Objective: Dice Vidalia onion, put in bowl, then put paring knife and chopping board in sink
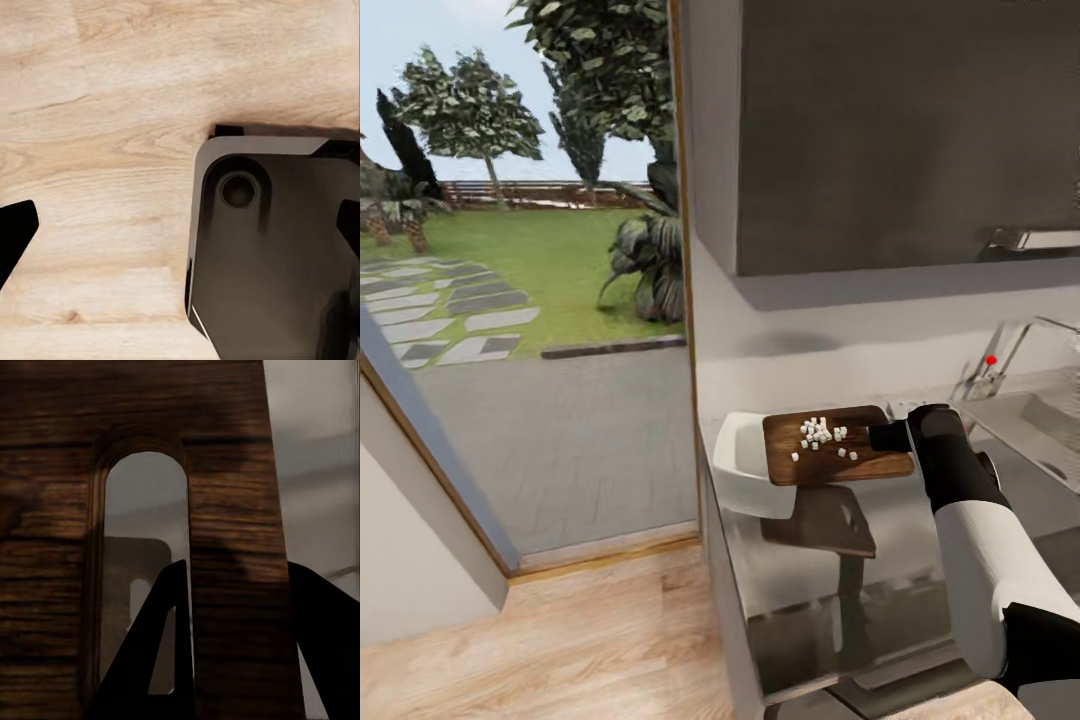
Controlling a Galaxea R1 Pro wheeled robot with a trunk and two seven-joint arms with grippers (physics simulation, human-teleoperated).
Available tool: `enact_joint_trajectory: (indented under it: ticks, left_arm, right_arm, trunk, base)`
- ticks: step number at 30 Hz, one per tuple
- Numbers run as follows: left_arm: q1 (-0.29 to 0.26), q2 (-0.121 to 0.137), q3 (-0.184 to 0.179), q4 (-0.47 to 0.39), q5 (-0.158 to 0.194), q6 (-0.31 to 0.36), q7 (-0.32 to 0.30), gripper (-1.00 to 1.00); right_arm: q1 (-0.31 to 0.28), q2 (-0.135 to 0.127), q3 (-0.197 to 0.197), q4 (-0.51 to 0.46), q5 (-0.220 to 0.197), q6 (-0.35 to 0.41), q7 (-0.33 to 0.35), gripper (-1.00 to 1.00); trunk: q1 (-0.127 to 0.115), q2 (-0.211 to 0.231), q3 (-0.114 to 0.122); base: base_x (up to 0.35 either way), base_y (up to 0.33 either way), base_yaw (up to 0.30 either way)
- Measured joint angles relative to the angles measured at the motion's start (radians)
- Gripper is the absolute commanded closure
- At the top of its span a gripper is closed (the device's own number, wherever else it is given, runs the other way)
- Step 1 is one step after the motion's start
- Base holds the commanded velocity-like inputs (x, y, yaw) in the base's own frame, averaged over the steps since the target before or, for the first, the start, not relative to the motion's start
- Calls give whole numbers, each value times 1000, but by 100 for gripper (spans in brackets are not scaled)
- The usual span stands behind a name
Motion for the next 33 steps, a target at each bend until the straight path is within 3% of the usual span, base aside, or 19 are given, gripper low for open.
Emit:
enact_joint_trajectory:
  ticks: [25,33]
  left_arm:
    - [0,0,0,0,0,0,0,-100]
    - [0,0,0,0,0,0,0,-100]
  right_arm:
    - [0,0,-1,0,0,0,0,100]
    - [0,0,-2,0,0,0,0,100]
  trunk:
    - [0,0,15]
    - [0,0,19]
  base:
    - [112,263,-261]
    - [19,54,-263]
